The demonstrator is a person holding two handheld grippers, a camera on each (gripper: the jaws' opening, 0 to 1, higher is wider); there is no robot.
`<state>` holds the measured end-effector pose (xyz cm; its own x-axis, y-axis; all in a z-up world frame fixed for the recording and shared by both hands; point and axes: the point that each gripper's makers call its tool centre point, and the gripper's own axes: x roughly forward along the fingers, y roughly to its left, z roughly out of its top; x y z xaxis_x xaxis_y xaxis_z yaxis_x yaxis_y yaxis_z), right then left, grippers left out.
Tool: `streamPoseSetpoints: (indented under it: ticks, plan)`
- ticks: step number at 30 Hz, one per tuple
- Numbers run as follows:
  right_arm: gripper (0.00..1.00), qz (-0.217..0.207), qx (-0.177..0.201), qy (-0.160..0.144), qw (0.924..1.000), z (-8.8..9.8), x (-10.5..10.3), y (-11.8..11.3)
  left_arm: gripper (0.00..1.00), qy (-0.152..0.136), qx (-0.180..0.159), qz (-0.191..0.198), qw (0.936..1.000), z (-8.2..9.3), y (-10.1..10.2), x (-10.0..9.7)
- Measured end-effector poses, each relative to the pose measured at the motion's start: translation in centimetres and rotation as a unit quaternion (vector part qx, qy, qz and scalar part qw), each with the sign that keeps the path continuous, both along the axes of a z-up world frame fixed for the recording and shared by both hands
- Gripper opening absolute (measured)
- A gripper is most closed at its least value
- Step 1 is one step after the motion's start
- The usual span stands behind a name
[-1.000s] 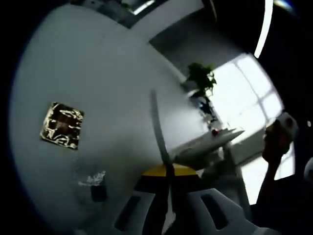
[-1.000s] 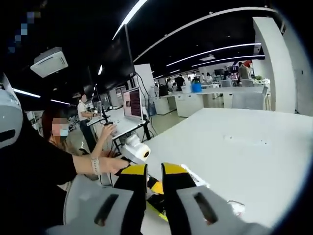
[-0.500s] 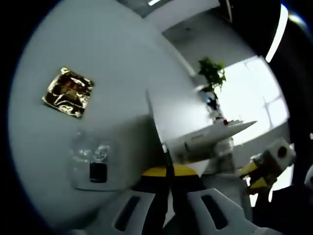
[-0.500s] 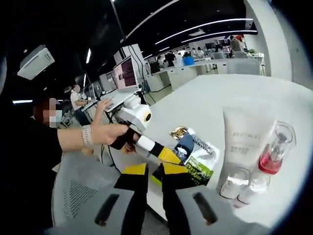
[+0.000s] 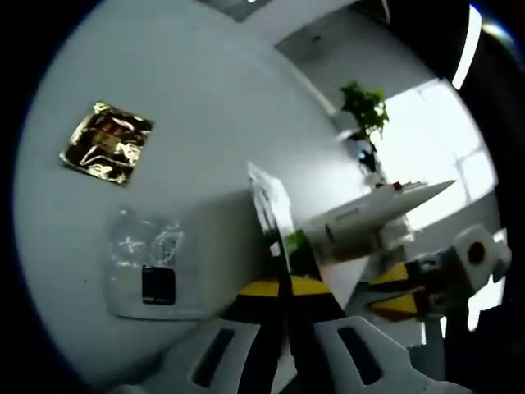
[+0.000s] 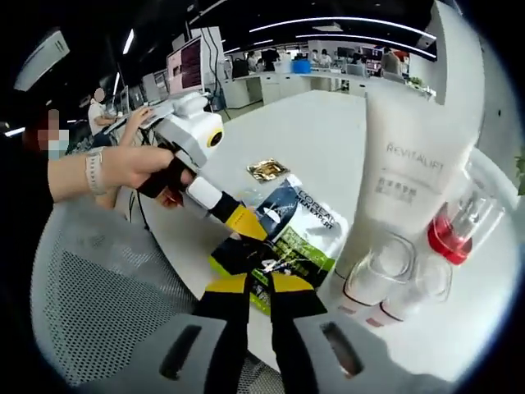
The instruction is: Arrange the skincare products in the storage area until every visible bottle or jar stands upright without overlapping.
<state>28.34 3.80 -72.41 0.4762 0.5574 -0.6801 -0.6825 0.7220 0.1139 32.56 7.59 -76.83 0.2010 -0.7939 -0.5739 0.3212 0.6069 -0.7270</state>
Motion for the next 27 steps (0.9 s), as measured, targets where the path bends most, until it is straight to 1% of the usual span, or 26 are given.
streamPoseSetpoints:
  ticks: [2, 4, 5, 6, 8, 9, 11, 16, 18, 19, 20, 21, 22, 25, 26, 27]
  plan:
    - [0.09, 0.005, 0.001, 0.014, 0.9999, -0.2, 0.0, 0.4, 0.00, -0.007, 0.005, -0.009, 0.9999, 0.0, -0.2, -0.1]
    - [0.09, 0.006, -0.002, 0.013, 0.9999, -0.2, 0.2, 0.7, 0.00, -0.005, 0.007, -0.012, 0.9999, -0.1, -0.3, -0.3]
    - [0.09, 0.006, -0.010, 0.009, 0.9999, -0.3, 0.4, 0.6, 0.00, -0.005, 0.011, -0.012, 0.9998, -0.3, -0.3, -0.3]
    - [0.08, 0.009, -0.030, 0.003, 0.9995, -0.6, 0.6, 0.4, 0.00, -0.007, 0.016, -0.013, 0.9998, -0.4, -0.3, -0.3]
    - [0.08, 0.017, -0.052, 0.006, 0.9985, -1.1, 0.6, 0.2, 0.00, -0.017, 0.029, -0.014, 0.9993, -0.5, -0.1, -0.2]
    - [0.08, 0.028, -0.061, 0.016, 0.9976, -1.7, 0.3, 0.3, 0.00, -0.020, 0.036, -0.016, 0.9990, -0.5, 0.0, -0.1]
    - [0.09, 0.035, -0.064, 0.029, 0.9969, -2.5, 0.1, 0.6, 0.00, -0.035, 0.052, -0.022, 0.9978, -0.6, 0.3, 0.1]
    - [0.11, 0.050, -0.098, 0.031, 0.9934, -3.9, 0.0, 0.6, 0.00, -0.034, 0.053, -0.024, 0.9977, -0.7, 0.3, 0.2]
    - [0.12, 0.056, -0.109, 0.031, 0.9920, -4.5, -0.1, 0.5, 0.00, -0.043, 0.067, -0.033, 0.9963, -0.9, 0.4, 0.1]
    - [0.12, 0.062, -0.116, 0.037, 0.9907, -4.9, -0.2, 0.4, 0.00, -0.050, 0.071, -0.040, 0.9954, -0.9, 0.3, 0.2]
    - [0.13, 0.064, -0.120, 0.039, 0.9899, -5.2, -0.3, 0.4, 0.00, -0.050, 0.074, -0.042, 0.9951, -0.9, 0.3, 0.1]
    - [0.12, 0.061, -0.127, 0.028, 0.9897, -5.3, 0.0, 0.2, 0.00, -0.050, 0.074, -0.043, 0.9951, -0.9, 0.3, 0.2]
    - [0.12, 0.064, -0.135, 0.027, 0.9883, -5.5, 0.0, 0.0, 0.00, -0.050, 0.072, -0.044, 0.9952, -0.9, 0.3, 0.2]
    - [0.13, 0.067, -0.138, 0.032, 0.9876, -5.8, 0.0, -0.1, 0.00, -0.047, 0.070, -0.045, 0.9954, -0.9, 0.3, 0.1]
    - [0.13, 0.072, -0.138, 0.045, 0.9868, -6.2, -0.4, -0.1, 0.00, -0.049, 0.076, -0.052, 0.9945, -1.0, 0.3, 0.0]
    - [0.12, 0.071, -0.137, 0.037, 0.9874, -6.1, -0.3, -0.1, 0.00, -0.052, 0.079, -0.056, 0.9939, -1.0, 0.3, 0.0]
